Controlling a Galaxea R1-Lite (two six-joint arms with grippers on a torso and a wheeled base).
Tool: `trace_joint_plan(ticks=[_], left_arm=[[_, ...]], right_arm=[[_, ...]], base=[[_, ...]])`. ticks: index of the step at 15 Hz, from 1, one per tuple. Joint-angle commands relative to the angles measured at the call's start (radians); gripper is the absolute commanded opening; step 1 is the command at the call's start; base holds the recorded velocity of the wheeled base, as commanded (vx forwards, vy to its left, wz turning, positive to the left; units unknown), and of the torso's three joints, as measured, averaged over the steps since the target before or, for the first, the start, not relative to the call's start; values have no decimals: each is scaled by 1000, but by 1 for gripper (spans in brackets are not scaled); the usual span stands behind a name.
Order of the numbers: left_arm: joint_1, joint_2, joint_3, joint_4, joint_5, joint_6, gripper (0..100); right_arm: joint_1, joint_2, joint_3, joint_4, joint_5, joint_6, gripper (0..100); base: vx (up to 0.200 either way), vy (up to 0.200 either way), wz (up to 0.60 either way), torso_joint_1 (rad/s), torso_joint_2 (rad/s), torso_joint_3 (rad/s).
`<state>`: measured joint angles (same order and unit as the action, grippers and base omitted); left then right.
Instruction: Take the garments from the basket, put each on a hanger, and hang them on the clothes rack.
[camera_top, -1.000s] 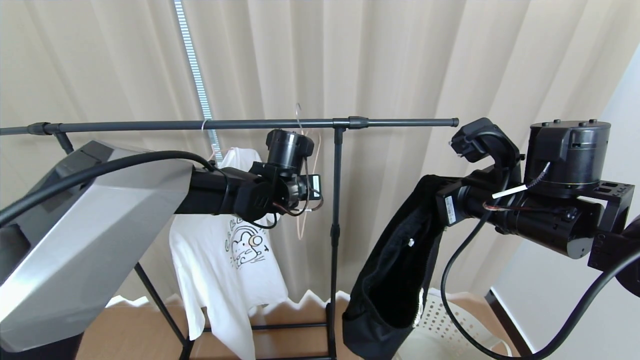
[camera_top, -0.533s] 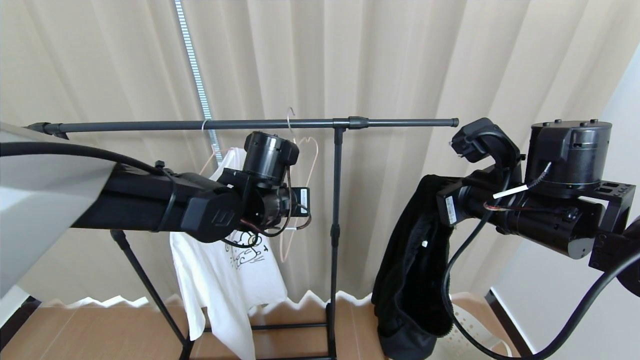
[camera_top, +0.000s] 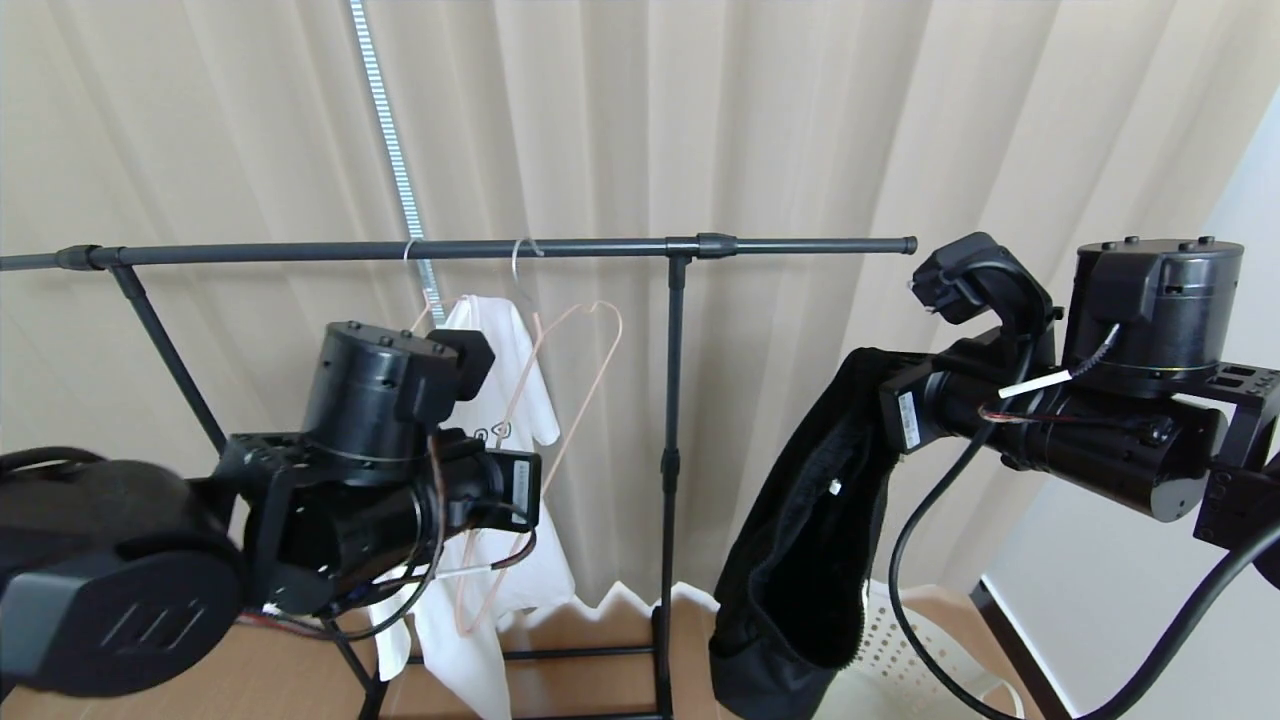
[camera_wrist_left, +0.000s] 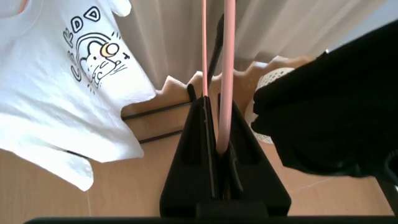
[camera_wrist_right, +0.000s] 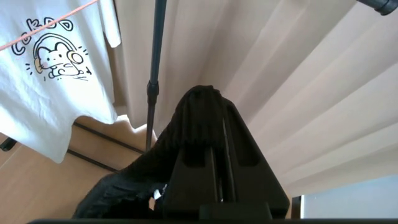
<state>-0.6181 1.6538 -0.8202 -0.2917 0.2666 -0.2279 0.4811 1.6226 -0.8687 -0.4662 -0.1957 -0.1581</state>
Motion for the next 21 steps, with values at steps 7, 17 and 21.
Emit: trace_joint_plan(ticks=[7,17,21], left_arm=[[66,-266,497,-366,-336,194,0],[0,-256,696,-557,-521,331,0],[-55,-252,702,-557,-521,326,0]], right_arm=[[42,2,31,0,-223,-31,0],[103,135,-46,-80,-580,-37,0],[116,166,-50,-109,-596,-35,0]], base=[[0,0,0,0,0,0],[0,0,0,0,0,0],[0,0,0,0,0,0]])
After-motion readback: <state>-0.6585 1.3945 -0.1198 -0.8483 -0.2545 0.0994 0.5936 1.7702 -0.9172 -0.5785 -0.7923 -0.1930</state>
